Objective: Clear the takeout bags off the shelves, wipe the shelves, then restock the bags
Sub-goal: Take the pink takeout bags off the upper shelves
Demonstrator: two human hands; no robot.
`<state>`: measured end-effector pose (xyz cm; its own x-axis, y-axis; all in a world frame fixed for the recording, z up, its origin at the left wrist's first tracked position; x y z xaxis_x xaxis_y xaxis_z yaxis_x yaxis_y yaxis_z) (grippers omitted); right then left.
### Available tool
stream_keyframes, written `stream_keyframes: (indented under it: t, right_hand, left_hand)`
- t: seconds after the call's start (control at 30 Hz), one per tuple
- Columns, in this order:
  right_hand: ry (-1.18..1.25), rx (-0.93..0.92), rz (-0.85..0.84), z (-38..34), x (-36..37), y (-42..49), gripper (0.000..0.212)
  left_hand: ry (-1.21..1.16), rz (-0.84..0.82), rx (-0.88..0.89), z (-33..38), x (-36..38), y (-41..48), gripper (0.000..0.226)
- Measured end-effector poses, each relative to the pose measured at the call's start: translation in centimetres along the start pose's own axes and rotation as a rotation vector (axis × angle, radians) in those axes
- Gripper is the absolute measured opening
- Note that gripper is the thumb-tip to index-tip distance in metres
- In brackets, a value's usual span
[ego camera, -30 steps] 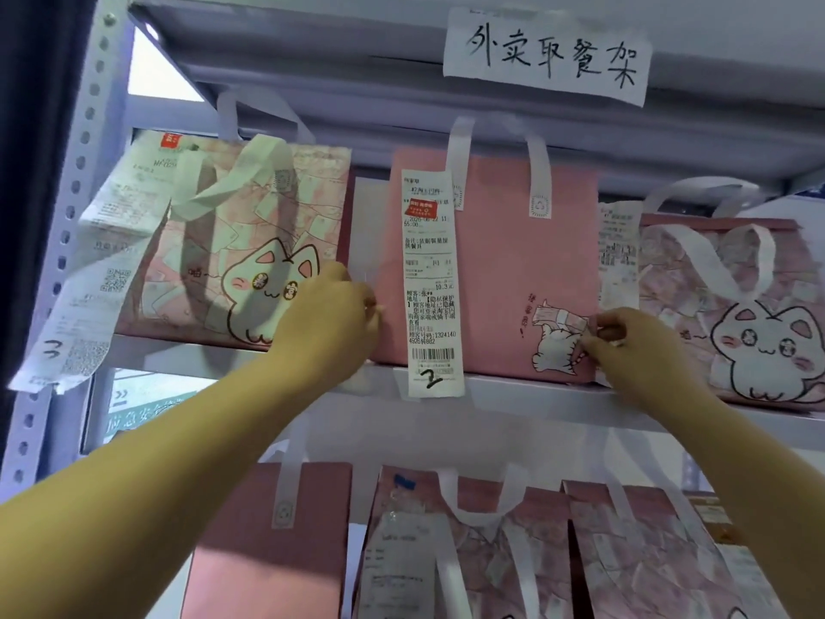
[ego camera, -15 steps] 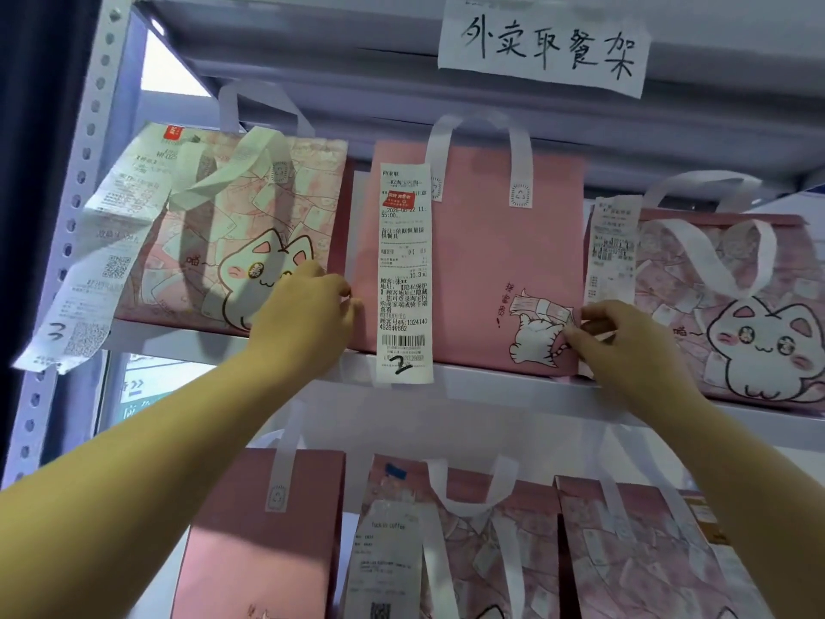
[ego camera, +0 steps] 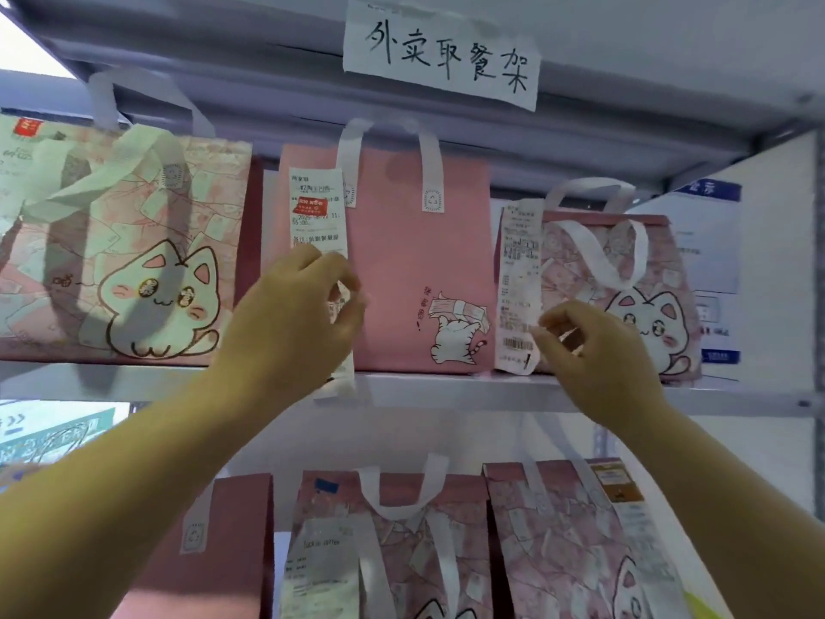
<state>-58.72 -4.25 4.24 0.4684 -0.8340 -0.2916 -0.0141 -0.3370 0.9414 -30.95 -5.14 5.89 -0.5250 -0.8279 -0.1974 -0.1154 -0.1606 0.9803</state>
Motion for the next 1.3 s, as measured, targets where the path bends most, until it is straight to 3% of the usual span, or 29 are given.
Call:
stream_keyframes:
  t: [0.5, 0.73, 0.83, 1.03, 1.2, 1.3]
  right_hand:
    - [-0.18, 0.308, 0.072, 10.2, -7.4, -0.9, 0.018]
    - [-0.148, 0.333, 0.079, 15.5, -8.4, 1.3, 0.051]
    - [-0.085, 0.39, 0.007, 17.0, -7.9, 2.2, 0.059]
    - [0.162, 0.449, -0.072, 19.0, -6.6, 3.4, 0.025]
    - [0.174, 0.44, -0.037, 20.7, -6.2, 3.7, 0.011]
    - [0.143, 0.432, -0.047, 21.5, -6.2, 4.0, 0.017]
  left_hand:
    - [-0.093, -0.069, 0.192, 8.5, 6.7, 1.1, 0.012]
    - [0.071, -0.042, 0.186, 12.3, 11.2, 2.5, 0.019]
    - [0.121, -0.058, 0.157, 13.4, 12.9, 2.9, 0.023]
    - [0.127, -0.091, -0.012, 14.1, 13.8, 3.6, 0.02]
    - [0.148, -0.124, -0.083, 13.9, 13.2, 4.4, 0.017]
    - [0.146, -0.15, -0.112, 13.9, 13.0, 4.4, 0.015]
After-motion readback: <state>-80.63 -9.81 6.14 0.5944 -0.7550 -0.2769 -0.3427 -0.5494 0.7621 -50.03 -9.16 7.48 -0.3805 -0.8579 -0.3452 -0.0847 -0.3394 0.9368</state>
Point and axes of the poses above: each hand's wrist, its own y-axis towards the middle knuckle, its own x-axis out of the palm, z = x × y, the point moved 2 cm from there along y, towards the middle knuckle, and after that the axes turned 8 degrees about y, right-handed, at the moved point
